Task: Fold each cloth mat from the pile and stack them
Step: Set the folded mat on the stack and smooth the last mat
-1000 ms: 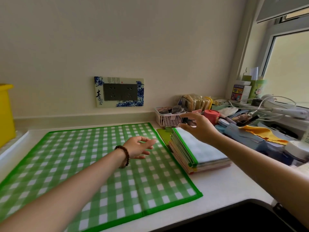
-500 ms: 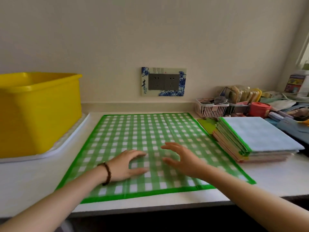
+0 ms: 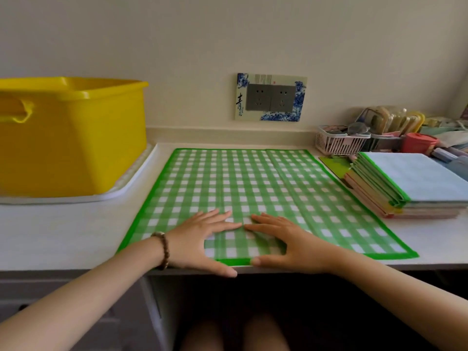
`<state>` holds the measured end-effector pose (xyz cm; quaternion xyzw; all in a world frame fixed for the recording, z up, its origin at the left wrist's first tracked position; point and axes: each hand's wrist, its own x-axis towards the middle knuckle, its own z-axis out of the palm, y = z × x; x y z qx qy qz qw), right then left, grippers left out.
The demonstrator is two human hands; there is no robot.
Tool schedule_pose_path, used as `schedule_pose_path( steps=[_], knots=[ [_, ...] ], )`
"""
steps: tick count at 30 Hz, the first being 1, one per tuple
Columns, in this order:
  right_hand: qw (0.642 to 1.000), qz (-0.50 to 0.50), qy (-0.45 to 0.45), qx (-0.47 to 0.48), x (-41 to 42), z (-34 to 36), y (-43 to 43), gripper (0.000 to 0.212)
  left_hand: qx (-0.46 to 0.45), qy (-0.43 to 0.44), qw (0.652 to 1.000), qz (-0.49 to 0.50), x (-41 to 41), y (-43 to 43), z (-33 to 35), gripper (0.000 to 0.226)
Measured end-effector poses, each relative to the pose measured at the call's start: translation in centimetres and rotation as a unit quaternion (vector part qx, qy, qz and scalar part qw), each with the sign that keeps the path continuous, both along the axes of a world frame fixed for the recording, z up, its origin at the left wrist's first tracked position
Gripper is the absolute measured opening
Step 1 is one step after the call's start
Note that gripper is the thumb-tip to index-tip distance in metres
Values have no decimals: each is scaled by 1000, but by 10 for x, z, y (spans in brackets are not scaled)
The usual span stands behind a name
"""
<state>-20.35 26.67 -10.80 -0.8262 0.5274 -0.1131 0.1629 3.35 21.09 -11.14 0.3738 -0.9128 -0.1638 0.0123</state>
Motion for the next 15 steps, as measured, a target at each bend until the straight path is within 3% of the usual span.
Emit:
schedule_pose_path(
  steps=[4,15],
  knots=[
    [1000,12,7,23,-1,4,8,79,13,32,999,12,0,8,4,79],
    [999,-11,-10,31,0,19,7,51,36,125,990,59,3,9,23,29]
  ],
)
